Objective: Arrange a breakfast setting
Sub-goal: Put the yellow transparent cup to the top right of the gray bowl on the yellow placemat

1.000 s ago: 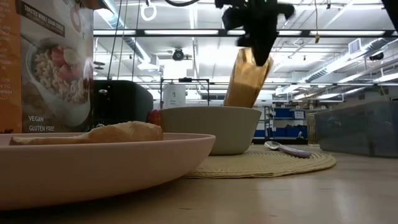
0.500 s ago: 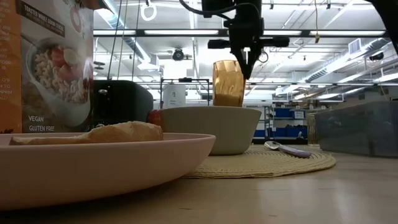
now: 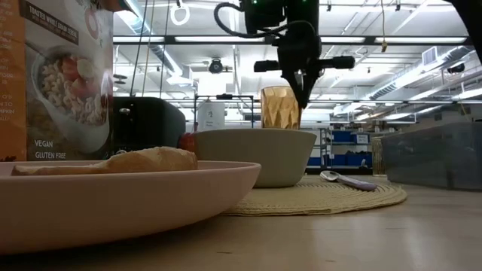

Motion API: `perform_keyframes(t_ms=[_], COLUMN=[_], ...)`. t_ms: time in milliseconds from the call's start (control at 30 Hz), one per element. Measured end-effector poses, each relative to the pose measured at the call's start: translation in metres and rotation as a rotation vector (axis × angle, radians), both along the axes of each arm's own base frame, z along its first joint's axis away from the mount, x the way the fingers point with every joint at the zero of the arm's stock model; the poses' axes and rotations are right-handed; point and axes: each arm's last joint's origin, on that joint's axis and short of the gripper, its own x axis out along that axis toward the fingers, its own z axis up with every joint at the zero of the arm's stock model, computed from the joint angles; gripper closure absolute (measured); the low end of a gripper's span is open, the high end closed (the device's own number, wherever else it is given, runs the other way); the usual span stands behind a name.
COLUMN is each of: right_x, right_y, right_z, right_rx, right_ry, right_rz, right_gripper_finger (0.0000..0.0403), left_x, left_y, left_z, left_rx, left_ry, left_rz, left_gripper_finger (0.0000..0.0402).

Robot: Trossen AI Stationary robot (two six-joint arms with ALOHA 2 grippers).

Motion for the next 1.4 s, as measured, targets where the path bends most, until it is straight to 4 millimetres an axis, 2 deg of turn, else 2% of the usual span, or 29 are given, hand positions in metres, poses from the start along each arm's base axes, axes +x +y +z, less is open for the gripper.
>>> perform_keyframes(t_ms=[167,500,833,1067,1400], right_x=[0.002,0.002,-0.004,-0.001,0.003], right_y=[0.007,0.007,0.007,0.006,0.007], right_z=[-0.001,-0.001,-0.016,-0.018,0.002], right_rx=[0.054,0.076,0.064,0.057,0.075], right_ry=[-0.018,-0.022,0.026,-0.008,-0.084], right_rz=[0.014,0.009,-0.008,-0.042,-0.094], right_gripper_finger=[0.0390,0.0379,0.0382,0.0339,0.0291], left_x=[0.000,-0.001,-0.001,-0.001,-0.001], left_y=[0.000,0.000,0.000,0.000,0.000], left_z=[0.000,0.000,0.000,0.000,0.000], left_rx=[0.001,0.005,-0.004,-0.004,0.003], left_ry=[0.000,-0.002,-0.004,-0.004,-0.001], left_rz=[0.000,0.003,0.007,0.006,0.001], left_gripper_finger=[0.0157,0.0157,0.0157,0.0157,0.0157])
